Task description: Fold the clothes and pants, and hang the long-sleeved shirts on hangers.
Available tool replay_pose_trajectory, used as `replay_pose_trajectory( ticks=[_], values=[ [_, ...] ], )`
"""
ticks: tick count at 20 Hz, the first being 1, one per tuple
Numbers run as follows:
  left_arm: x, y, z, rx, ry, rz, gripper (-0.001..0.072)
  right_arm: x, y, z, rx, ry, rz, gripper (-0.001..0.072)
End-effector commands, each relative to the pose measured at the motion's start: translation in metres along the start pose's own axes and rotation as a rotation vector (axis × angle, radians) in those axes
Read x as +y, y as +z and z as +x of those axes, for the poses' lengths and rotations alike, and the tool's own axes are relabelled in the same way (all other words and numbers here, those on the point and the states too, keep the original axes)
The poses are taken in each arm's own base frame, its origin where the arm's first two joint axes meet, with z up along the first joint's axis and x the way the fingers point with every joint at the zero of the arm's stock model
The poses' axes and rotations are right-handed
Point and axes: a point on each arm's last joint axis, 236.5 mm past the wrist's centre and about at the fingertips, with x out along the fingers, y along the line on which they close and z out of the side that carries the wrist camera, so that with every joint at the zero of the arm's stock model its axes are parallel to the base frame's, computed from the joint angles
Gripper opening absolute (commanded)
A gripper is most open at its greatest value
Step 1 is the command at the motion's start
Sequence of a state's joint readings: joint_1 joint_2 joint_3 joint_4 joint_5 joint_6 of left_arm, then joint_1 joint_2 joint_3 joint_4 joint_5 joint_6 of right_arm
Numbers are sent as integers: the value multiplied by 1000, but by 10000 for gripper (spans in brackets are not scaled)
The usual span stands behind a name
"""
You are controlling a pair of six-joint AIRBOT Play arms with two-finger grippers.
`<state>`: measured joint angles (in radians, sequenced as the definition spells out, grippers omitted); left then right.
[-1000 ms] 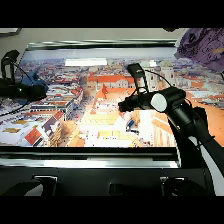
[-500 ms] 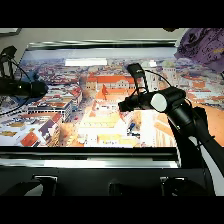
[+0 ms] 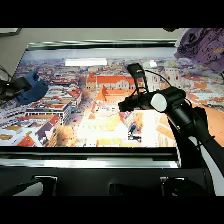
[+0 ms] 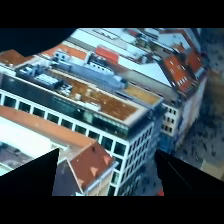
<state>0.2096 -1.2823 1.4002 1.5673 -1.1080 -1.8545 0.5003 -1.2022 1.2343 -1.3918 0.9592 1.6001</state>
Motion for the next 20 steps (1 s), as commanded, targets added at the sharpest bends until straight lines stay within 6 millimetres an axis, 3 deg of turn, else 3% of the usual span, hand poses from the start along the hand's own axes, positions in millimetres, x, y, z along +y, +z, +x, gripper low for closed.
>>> replay_pose_trajectory(
  ticks=[1, 4, 8, 14, 18, 19, 20],
  values=[
    [76, 42, 37, -114, 93, -197, 720, 1, 0, 0, 0, 3, 2, 28],
    [107, 53, 81, -145, 115, -235, 720, 2, 0, 0, 1, 6, 4, 28],
    [113, 59, 139, -186, 102, -232, 720, 6, -1, 0, 5, 23, 16, 28],
    [119, 56, 197, -226, 86, -248, 720, 7, -2, 0, 7, 26, 18, 28],
    [122, 50, 221, -234, 82, -246, 720, 6, -2, 0, 11, 26, 17, 28],
    [123, 48, 227, -231, 82, -246, 707, 6, -2, 0, 11, 26, 18, 28],
    [124, 44, 232, -221, 82, -251, 546, 6, -2, 0, 11, 26, 18, 28]
  ],
)
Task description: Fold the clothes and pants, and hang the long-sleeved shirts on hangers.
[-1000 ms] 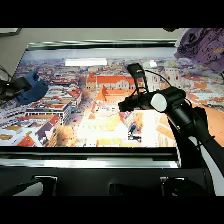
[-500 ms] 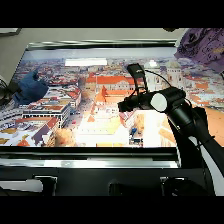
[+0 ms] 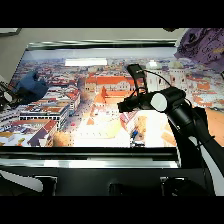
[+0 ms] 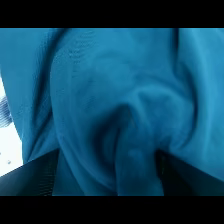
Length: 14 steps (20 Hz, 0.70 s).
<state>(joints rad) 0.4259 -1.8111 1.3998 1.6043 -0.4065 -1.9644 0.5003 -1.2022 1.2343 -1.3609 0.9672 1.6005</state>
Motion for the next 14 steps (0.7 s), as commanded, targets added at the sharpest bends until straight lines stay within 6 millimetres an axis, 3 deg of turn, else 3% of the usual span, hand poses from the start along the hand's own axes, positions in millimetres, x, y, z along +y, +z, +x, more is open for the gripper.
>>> replay_pose_trajectory(
  ticks=[1, 2, 3, 6, 9, 10, 12, 14],
  values=[
    [2, -11, 18, 3, -7, -18, 299, 0, 0, 0, 3, 1, 0, 28],
    [1, -12, 18, 10, -12, -35, 108, 1, 0, 0, 3, 1, 0, 28],
    [-1, -13, 17, 18, -18, -58, 18, 1, 0, 0, 3, 1, 4, 28],
    [-2, -24, 8, 131, 8, -83, 16, 0, 0, 0, 3, 0, 7, 28],
    [-9, -35, -17, 245, 23, 1, 13, 0, 1, 0, -2, 0, 7, 28],
    [-19, -34, -29, 257, 0, 63, 12, 0, 2, 0, -8, 1, 7, 28],
    [-49, -24, -62, 242, -111, 20, 12, 1, 0, 0, -1, 1, 7, 28],
    [-79, -22, -105, 234, -215, 116, 12, 2, -3, 0, 12, 9, 13, 28]
  ],
)
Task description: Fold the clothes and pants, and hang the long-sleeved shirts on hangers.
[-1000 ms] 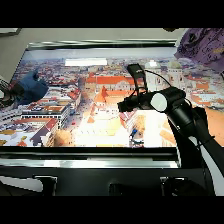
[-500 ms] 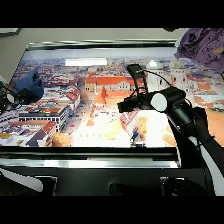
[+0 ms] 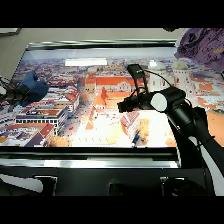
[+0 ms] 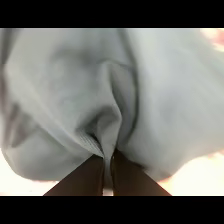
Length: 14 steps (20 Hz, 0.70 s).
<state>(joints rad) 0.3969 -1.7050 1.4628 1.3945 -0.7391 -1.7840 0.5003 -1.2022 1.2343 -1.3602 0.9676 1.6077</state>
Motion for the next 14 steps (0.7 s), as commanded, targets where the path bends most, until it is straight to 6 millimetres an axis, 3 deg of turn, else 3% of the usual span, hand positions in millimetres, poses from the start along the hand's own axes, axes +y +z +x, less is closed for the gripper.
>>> replay_pose_trajectory(
  ticks=[1, 3, 6, 8, 10, 12, 14],
  values=[
    [-54, -21, -63, 34, -163, 82, 12, 4, -3, 0, 12, 15, 11, 28],
    [-83, -56, -100, 65, -251, 65, 12, 9, -5, 0, 24, 38, 38, 28],
    [-132, -135, -147, 163, -377, 129, 12, 20, -19, -1, 85, 79, 83, 28],
    [-175, -188, -181, 221, -494, 201, 12, 20, -25, -4, 110, 76, 95, 28],
    [-219, -229, -212, 265, -601, 252, 12, 20, -30, -13, 124, 69, 111, 28],
    [-255, -273, -233, 322, -675, 284, 13, 10, -34, -28, 126, 19, 117, 28],
    [-280, -320, -240, 385, -711, 329, 13, -12, -40, -48, 126, -86, 119, 28]
  ],
)
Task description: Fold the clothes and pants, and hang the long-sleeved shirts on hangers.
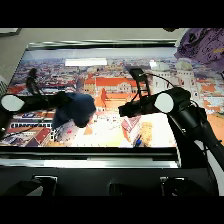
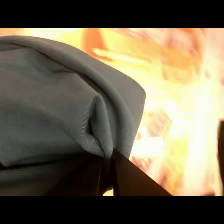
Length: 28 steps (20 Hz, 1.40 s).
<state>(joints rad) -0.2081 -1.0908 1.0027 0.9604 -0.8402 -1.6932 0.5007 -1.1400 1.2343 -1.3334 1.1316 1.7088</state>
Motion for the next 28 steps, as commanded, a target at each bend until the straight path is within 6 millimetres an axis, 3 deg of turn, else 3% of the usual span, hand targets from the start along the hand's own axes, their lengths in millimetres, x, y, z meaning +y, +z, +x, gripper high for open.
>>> replay_pose_trajectory(
  ticks=[1, 3, 5, 6, 7, 8, 9, 10, 12, 15, 17, 19, 20, 21, 22, 24, 28],
  values=[
    [-68, -70, 36, 119, -107, 29, 14, -34, -15, -32, 17, -162, 29, 28],
    [-78, -104, 71, 181, -101, 16, 15, -52, -25, -54, 25, -250, 29, 28],
    [-74, -130, 103, 227, -69, -22, 19, -60, -34, -69, 35, -289, 23, 28],
    [-68, -141, 115, 257, -46, -47, 53, -61, -36, -73, 37, -296, 23, 28],
    [-62, -146, 120, 277, -34, -62, 184, -61, -37, -76, 37, -297, 24, 29],
    [-60, -140, 119, 275, -38, -65, 376, -61, -38, -76, 37, -296, 24, 31],
    [-59, -129, 111, 265, -55, -50, 493, -61, -37, -76, 34, -296, 25, 47],
    [-55, -111, 97, 246, -66, -20, 539, -60, -34, -76, 21, -293, 33, 97],
    [-34, -66, 61, 171, -59, 17, 539, -58, -27, -75, -12, -284, 39, 156],
    [41, 7, 14, 1, 89, -2, 539, -58, -25, -75, -19, -282, 38, 156],
    [84, 40, -4, -87, 156, -73, 538, -58, -26, -75, -15, -282, 39, 156],
    [114, 61, -20, -153, 194, -134, 538, -58, -28, -75, -9, -281, 53, 157],
    [126, 65, -24, -161, 213, -140, 543, -57, -28, -75, -8, -280, 61, 157],
    [140, 64, -22, -142, 236, -126, 647, -57, -30, -75, -5, -278, 73, 180],
    [155, 58, -15, -106, 253, -150, 684, -57, -31, -75, -3, -279, 95, 248],
    [177, 41, 8, -9, 236, -186, 684, -58, -34, -75, 6, -282, 113, 287],
    [175, 16, 62, 118, 61, -178, 683, -57, -46, -75, 57, -283, 147, 288]
  ],
)
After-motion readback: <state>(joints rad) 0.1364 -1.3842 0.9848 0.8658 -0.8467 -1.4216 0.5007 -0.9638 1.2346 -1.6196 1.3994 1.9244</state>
